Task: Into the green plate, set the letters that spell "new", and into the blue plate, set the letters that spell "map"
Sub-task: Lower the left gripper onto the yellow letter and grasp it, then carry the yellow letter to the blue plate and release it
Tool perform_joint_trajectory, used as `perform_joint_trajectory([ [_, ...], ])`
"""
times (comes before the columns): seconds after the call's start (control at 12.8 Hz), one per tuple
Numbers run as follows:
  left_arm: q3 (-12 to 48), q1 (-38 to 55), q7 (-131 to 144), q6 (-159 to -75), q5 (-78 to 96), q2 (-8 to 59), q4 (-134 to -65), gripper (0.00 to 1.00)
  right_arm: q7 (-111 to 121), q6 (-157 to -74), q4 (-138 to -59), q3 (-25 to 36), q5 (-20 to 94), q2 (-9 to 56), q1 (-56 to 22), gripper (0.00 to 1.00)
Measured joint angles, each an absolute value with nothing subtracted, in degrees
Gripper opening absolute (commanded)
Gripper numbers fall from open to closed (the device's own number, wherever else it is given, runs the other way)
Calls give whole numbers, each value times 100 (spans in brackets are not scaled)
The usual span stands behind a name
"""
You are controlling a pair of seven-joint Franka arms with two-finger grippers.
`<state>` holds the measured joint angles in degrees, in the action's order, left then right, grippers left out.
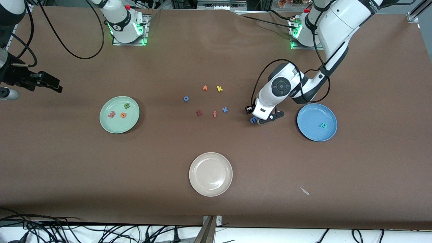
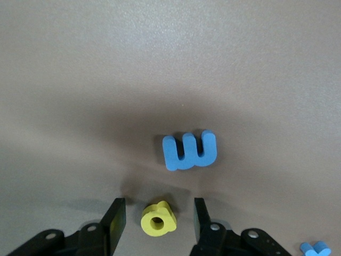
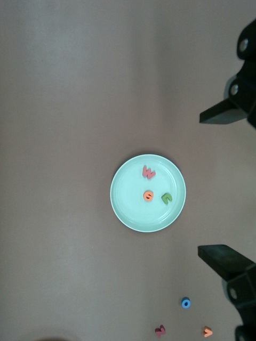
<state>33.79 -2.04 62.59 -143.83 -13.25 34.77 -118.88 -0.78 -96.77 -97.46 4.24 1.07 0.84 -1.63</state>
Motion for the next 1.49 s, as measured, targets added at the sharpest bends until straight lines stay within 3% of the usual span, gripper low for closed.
perform_joint_trajectory([
  [0.31, 3379, -194, 6375, -14384, -1325, 3479, -11888, 53, -76, -9734, -9746, 404, 107, 105, -166, 100],
  [0.78, 3379, -177, 6447, -14384, -1326, 3488, -11888, 50, -75, -9841, -9747, 373, 107, 168, -173, 100],
  [1.25, 3373, -137, 6544, -14384, -1326, 3504, -11888, 24, -74, -9953, -9747, 351, 107, 200, -192, 100],
  [1.49, 3372, -138, 6577, -14384, -1326, 3502, -11882, 22, -74, -9955, -9747, 351, 107, 200, -193, 100],
])
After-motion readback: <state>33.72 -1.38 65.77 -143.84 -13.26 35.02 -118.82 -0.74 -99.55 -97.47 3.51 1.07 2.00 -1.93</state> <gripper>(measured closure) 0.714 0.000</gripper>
